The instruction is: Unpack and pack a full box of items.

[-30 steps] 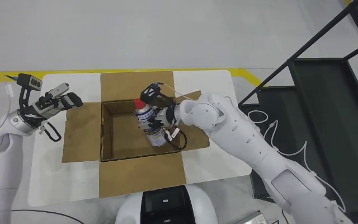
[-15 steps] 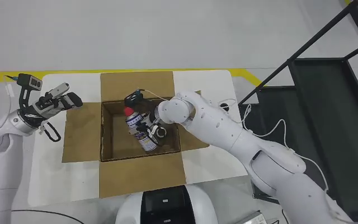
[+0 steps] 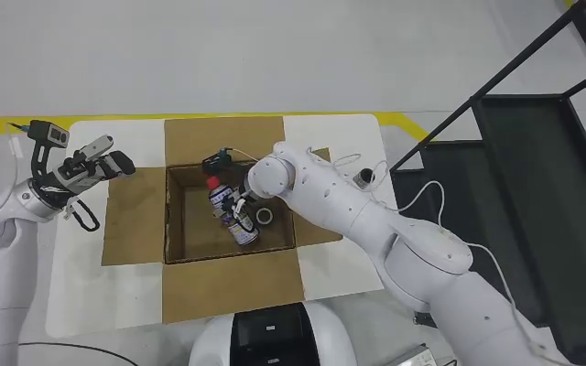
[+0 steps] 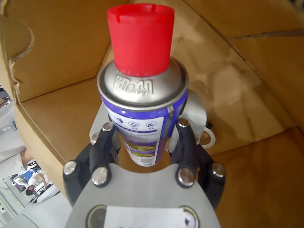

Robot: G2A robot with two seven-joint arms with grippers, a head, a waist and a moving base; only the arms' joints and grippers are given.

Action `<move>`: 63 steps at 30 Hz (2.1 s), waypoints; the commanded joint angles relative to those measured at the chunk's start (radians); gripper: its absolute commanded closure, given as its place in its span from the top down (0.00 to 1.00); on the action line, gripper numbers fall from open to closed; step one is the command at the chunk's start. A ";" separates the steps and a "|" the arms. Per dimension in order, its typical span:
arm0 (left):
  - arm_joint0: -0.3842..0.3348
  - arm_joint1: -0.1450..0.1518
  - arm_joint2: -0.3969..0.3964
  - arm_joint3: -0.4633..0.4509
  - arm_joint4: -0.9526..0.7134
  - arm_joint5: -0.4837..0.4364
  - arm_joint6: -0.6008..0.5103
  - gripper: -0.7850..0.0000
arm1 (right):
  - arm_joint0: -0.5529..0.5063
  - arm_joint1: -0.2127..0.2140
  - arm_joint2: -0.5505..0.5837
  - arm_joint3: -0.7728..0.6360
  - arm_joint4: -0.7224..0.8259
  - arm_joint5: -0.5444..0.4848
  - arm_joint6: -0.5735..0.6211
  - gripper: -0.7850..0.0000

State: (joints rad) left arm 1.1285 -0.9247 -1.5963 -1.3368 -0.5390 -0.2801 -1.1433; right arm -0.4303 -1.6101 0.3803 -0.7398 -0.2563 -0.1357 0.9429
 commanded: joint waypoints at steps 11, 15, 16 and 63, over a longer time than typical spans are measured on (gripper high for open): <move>0.000 0.000 0.000 0.000 0.000 0.000 0.000 1.00 | -0.004 0.009 0.098 0.001 0.081 -0.156 -0.018 1.00; 0.000 0.000 0.000 0.000 0.000 0.000 0.000 1.00 | -0.038 0.066 0.180 -0.120 0.051 -0.302 -0.051 1.00; 0.000 0.000 0.000 0.000 0.000 0.000 0.000 1.00 | -0.055 0.084 0.204 -0.162 0.037 -0.337 -0.054 1.00; 0.000 0.000 0.000 0.000 0.000 0.000 0.000 1.00 | -1.027 0.417 1.272 -1.034 -0.494 0.048 -0.068 1.00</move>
State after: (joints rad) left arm 1.1285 -0.9248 -1.5963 -1.3368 -0.5390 -0.2801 -1.1433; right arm -1.4768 -1.1945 1.6624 -1.7874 -0.7316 -0.0924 0.8486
